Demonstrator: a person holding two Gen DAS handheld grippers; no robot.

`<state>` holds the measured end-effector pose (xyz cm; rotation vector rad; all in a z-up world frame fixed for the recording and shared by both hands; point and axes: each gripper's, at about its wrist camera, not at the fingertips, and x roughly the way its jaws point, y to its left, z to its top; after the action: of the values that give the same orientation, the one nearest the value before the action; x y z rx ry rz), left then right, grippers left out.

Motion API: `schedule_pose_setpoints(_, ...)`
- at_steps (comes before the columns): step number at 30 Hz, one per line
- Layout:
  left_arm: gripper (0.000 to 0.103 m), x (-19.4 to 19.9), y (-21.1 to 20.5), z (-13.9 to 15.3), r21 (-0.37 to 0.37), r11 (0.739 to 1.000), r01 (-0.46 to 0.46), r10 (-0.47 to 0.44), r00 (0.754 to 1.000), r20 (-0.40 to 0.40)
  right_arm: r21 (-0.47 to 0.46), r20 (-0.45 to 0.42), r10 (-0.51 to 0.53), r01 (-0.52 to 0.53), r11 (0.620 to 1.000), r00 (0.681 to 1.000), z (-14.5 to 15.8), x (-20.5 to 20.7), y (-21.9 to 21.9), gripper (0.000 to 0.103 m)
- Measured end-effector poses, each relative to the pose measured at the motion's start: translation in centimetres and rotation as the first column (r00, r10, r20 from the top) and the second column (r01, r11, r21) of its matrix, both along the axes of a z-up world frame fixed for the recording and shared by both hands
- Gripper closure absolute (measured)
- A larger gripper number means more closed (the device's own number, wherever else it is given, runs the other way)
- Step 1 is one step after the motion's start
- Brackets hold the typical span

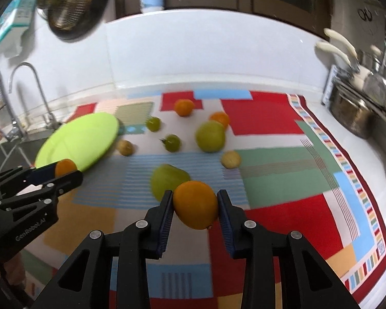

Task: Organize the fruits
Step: 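Carry the orange in the left tool onto the green plate while the right tool releases its orange there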

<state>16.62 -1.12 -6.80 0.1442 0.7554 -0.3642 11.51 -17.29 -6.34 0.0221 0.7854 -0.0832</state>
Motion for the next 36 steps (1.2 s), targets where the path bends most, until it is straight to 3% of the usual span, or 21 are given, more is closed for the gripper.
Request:
schedule_pose_setpoints(8,0.069,-0.1,3.3,1.8,0.006,0.998,-0.06,0.06,0.997,0.044,0.036,0.052,0.131,-0.133,0.99,0.99,2.1,1.2,3.7,0.068)
schedule_pose_setpoints(18,0.069,1.8,7.9,1.6,0.031,0.995,-0.092,0.091,0.995,0.04,0.058,0.1,0.255,-0.262,0.963,0.962,2.8,5.1,9.3,0.068)
schedule_pose_setpoints(36,0.069,7.7,11.0,-2.5,0.037,0.996,-0.085,0.087,0.996,-0.037,0.101,-0.01,0.348,-0.346,0.933,0.937,-2.4,12.2,14.6,0.068)
